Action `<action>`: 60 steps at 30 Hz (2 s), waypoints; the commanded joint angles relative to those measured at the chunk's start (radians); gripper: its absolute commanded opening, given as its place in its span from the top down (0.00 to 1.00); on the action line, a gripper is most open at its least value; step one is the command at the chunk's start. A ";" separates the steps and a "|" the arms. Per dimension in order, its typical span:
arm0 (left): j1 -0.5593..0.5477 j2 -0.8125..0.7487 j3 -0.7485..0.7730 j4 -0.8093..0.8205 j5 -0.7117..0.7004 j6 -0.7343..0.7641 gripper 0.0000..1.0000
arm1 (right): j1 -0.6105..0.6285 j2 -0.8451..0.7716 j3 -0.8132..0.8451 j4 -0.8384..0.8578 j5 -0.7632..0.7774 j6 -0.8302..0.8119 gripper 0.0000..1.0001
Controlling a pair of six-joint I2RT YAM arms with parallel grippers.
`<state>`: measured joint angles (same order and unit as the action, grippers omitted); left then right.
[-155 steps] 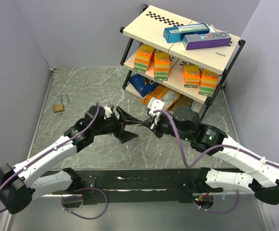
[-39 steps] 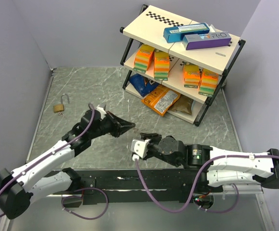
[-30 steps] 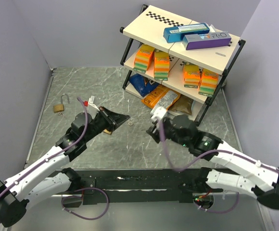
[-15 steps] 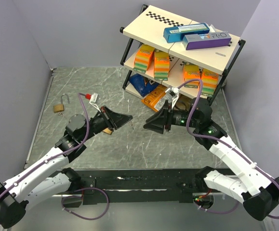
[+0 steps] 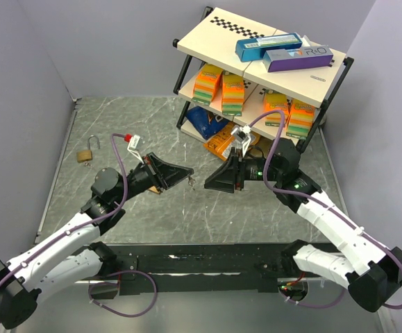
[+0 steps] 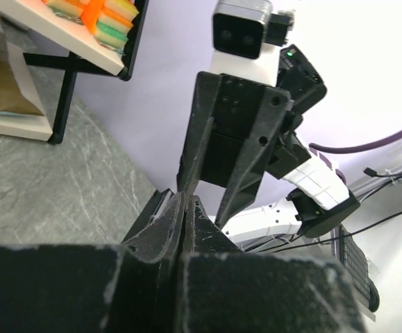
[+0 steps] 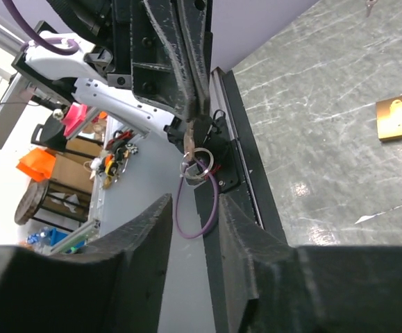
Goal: Unlock with the key
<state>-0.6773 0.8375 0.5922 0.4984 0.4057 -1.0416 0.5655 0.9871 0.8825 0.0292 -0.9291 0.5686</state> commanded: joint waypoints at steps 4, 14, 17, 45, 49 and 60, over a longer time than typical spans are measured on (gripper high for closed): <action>0.001 0.018 -0.028 0.158 0.033 -0.055 0.99 | 0.028 0.028 0.064 0.074 -0.017 0.028 0.66; -0.004 0.035 -0.012 0.175 0.050 -0.066 0.99 | 0.053 0.077 0.082 0.136 -0.007 0.059 0.67; -0.005 0.035 -0.006 0.170 0.054 -0.063 0.99 | 0.057 0.082 0.085 0.141 -0.004 0.062 0.68; -0.007 0.060 0.033 0.111 0.062 -0.028 0.95 | 0.102 0.136 0.104 0.169 -0.017 0.083 1.00; -0.005 0.048 0.098 -0.129 -0.030 0.060 0.28 | 0.088 0.117 0.090 0.123 0.044 0.068 1.00; 0.270 0.101 0.205 -0.742 -0.176 0.287 0.04 | -0.021 0.009 0.065 -0.139 0.306 -0.052 1.00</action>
<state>-0.5274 0.8894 0.7547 0.0765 0.3103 -0.8867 0.5594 1.0645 0.9291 -0.0010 -0.7547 0.5949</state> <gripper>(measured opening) 0.966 0.008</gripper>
